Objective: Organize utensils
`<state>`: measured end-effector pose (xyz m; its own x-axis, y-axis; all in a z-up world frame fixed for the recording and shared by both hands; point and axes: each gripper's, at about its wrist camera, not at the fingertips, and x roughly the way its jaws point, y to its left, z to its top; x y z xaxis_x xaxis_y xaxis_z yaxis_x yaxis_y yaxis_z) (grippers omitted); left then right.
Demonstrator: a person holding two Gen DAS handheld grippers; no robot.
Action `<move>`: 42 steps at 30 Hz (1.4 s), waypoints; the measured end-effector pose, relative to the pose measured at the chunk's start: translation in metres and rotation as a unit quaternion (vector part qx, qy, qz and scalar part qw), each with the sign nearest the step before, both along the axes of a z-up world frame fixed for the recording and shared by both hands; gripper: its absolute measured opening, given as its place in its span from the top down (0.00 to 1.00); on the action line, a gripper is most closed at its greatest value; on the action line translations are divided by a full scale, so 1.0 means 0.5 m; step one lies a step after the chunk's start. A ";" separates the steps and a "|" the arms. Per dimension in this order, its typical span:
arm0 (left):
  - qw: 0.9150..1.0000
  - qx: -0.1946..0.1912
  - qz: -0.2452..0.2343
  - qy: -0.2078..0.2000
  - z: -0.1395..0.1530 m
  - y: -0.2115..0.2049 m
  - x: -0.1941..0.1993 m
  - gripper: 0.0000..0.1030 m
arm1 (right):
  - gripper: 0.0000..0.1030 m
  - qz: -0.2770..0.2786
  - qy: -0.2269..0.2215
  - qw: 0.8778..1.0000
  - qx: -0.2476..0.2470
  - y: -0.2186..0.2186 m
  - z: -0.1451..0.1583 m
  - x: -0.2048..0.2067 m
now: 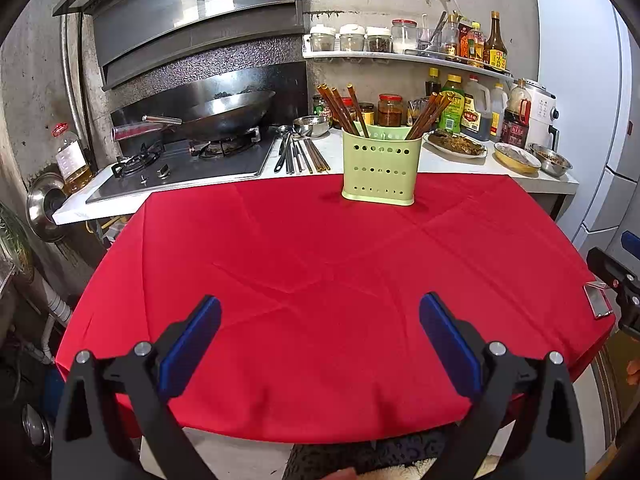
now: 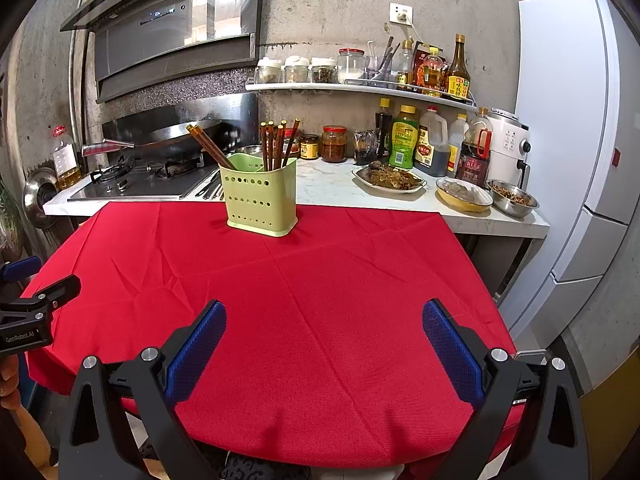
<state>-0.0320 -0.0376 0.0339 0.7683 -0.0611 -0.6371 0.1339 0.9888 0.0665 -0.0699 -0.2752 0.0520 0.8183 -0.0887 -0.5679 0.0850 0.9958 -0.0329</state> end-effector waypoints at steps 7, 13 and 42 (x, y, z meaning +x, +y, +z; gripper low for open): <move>1.000 0.000 0.001 0.000 -0.001 0.000 0.000 0.06 | 0.06 0.000 0.000 1.000 0.000 -0.001 0.000 0.000; 1.000 0.000 0.001 -0.001 0.000 0.000 0.000 0.06 | 0.06 0.001 0.000 1.000 0.000 -0.002 -0.001 -0.001; 1.000 -0.003 -0.001 -0.003 -0.008 0.004 -0.003 0.06 | 0.06 -0.004 0.004 1.000 0.002 -0.011 -0.007 0.001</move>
